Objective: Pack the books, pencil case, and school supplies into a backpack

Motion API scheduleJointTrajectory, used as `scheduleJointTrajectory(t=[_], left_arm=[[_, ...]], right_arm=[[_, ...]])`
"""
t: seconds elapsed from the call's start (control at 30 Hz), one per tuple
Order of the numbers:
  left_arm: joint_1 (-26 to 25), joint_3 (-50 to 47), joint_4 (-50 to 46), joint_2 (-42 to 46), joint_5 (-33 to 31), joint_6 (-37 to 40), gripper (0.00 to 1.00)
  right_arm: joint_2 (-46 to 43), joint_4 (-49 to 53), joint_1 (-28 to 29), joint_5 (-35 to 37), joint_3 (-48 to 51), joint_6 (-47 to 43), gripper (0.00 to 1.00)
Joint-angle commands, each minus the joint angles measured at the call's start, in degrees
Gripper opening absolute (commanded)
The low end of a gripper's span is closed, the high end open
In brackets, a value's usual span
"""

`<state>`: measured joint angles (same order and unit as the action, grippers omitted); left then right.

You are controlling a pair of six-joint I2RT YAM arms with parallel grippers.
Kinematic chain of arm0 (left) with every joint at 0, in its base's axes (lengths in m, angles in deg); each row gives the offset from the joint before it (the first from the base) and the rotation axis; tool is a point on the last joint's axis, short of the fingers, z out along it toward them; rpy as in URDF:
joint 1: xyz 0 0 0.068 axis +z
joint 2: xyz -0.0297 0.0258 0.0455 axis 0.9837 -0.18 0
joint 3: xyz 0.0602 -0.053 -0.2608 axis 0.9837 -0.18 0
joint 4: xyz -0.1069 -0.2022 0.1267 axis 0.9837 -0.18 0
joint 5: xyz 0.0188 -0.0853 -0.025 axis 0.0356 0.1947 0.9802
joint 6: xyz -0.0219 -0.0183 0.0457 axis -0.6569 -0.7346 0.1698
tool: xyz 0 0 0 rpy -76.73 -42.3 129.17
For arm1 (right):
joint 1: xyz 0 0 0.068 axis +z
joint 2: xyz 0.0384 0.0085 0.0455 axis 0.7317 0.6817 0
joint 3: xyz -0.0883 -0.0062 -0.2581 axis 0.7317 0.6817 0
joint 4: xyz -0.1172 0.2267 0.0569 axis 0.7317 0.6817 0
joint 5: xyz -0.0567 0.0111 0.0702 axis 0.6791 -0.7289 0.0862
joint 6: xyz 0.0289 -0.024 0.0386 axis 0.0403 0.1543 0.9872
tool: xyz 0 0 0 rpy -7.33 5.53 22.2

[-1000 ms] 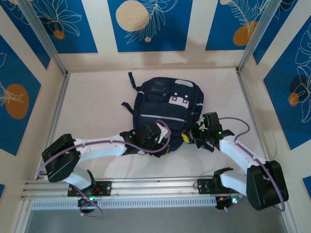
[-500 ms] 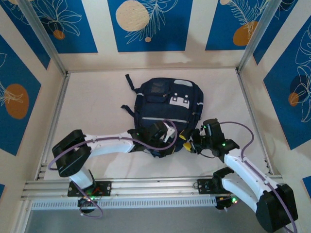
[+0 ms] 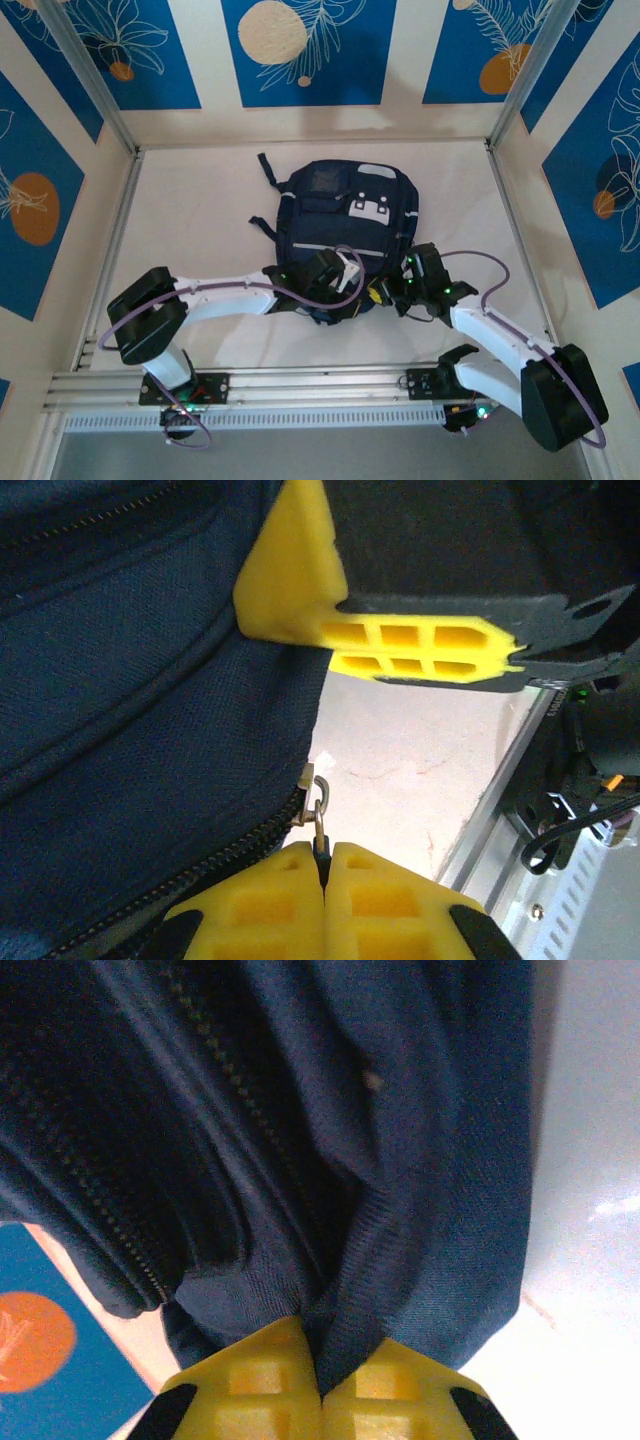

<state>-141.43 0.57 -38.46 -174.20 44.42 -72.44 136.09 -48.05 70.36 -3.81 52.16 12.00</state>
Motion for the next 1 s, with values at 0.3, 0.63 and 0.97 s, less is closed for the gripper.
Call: scheduleJointTrajectory(t=[0.3,0.63,0.97], left_arm=[[-1.2,-4.0,-3.6,5.7,-0.6,-1.9,0.00],[-0.1,-8.4,0.1,7.2,3.4,-3.3,0.00],[1.4,-10.0,-5.2,10.3,-1.7,-2.1,0.00]], right_arm=[[0.6,3.3,1.8,5.5,-3.1,-3.6,0.00],[0.8,3.3,1.8,5.8,-3.1,-4.2,0.00],[0.5,4.7,1.8,6.3,-3.1,-4.8,0.00]])
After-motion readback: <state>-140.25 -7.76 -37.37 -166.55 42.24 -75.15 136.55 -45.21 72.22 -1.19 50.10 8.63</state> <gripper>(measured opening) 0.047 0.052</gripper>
